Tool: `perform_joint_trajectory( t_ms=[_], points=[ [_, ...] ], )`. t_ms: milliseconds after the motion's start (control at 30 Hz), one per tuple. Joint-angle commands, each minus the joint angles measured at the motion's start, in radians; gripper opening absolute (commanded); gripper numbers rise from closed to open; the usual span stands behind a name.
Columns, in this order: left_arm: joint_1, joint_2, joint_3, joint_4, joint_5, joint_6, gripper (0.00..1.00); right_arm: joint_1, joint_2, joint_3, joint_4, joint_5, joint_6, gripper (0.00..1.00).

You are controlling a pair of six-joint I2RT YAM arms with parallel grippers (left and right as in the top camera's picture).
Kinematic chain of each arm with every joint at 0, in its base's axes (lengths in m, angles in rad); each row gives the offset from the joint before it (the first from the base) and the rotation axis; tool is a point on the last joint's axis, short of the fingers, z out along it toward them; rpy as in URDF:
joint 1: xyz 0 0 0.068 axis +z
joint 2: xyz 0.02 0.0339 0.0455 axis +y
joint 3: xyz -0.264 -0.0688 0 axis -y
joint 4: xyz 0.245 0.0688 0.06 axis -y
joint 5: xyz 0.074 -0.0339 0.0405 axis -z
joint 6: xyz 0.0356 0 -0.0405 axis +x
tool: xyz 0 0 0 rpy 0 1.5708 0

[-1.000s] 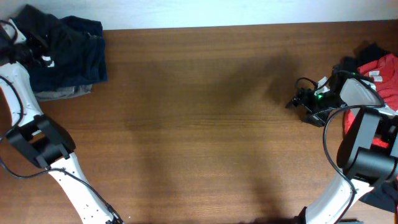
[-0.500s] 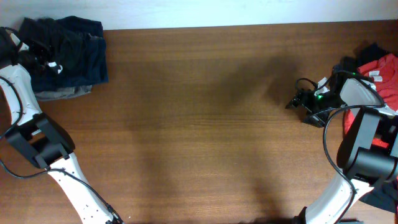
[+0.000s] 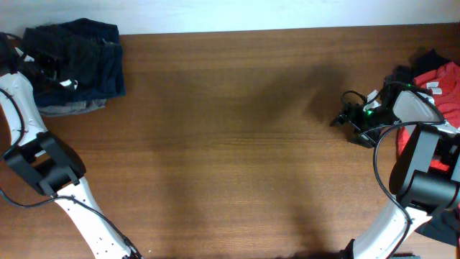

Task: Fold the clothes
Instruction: 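Lower the folded shirt onto the navy stack with the left gripper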

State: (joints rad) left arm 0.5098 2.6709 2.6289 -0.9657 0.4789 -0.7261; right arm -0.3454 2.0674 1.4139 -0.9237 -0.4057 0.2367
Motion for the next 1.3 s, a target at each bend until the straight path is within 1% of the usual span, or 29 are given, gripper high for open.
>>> perform_joint_trajectory(
  t_ms=[0, 133, 267, 433, 533, 567, 633, 700, 733, 767, 867, 900, 933, 1000, 1100, 1267],
  points=[
    [-0.004, -0.093, -0.012, -0.037, -0.013, -0.008, 0.58, -0.003, 0.02, -0.021, -0.008, 0.047, 0.008, 0.84],
    [-0.005, -0.137, -0.012, -0.079, -0.026, -0.003, 0.59, -0.003, 0.02, -0.021, -0.008, 0.046, 0.008, 0.84],
    [-0.019, -0.228, -0.012, -0.129, -0.082, 0.05, 0.61, -0.003, 0.02, -0.021, -0.007, 0.046, 0.008, 0.84],
    [-0.032, -0.275, -0.012, -0.128, -0.084, 0.068, 0.65, -0.003, 0.02, -0.021, -0.005, 0.046, 0.008, 0.85],
    [-0.032, -0.276, -0.012, -0.128, -0.084, 0.069, 0.65, -0.003, 0.02, -0.021, -0.005, 0.046, 0.008, 0.85],
    [-0.032, -0.276, -0.012, -0.128, -0.084, 0.076, 0.65, -0.003, 0.02, -0.021, -0.005, 0.046, 0.008, 0.85],
    [-0.032, -0.277, -0.011, -0.106, -0.082, 0.129, 0.64, -0.003, 0.02, -0.021, -0.005, 0.046, 0.008, 0.84],
    [-0.037, -0.277, -0.01, -0.05, -0.084, 0.2, 0.57, -0.003, 0.02, -0.021, -0.005, 0.045, 0.008, 0.84],
    [-0.041, -0.277, -0.01, 0.003, -0.085, 0.246, 0.5, -0.003, 0.02, -0.021, -0.005, 0.043, 0.008, 0.85],
    [-0.043, -0.277, -0.01, 0.044, -0.1, 0.269, 0.4, -0.003, 0.02, -0.021, -0.005, 0.042, 0.009, 0.85],
    [-0.049, -0.275, -0.01, 0.145, -0.256, 0.278, 0.14, -0.003, 0.02, -0.021, -0.006, 0.039, 0.009, 0.85],
    [-0.051, -0.271, -0.01, 0.161, -0.31, 0.281, 0.08, -0.003, 0.02, -0.021, -0.006, 0.039, 0.008, 0.84],
    [-0.052, -0.267, -0.01, 0.17, -0.336, 0.29, 0.04, -0.003, 0.02, -0.021, -0.005, 0.039, 0.009, 0.85],
    [-0.051, -0.254, -0.011, 0.165, -0.353, 0.319, 0.01, -0.003, 0.02, -0.021, -0.005, 0.038, 0.009, 0.84],
    [-0.051, -0.22, -0.011, 0.169, -0.354, 0.336, 0.01, -0.003, 0.02, -0.021, -0.004, 0.026, 0.009, 0.85],
    [-0.051, -0.121, -0.011, 0.251, -0.381, 0.352, 0.01, -0.003, 0.02, -0.021, -0.011, 0.018, 0.009, 0.84]
  ],
)
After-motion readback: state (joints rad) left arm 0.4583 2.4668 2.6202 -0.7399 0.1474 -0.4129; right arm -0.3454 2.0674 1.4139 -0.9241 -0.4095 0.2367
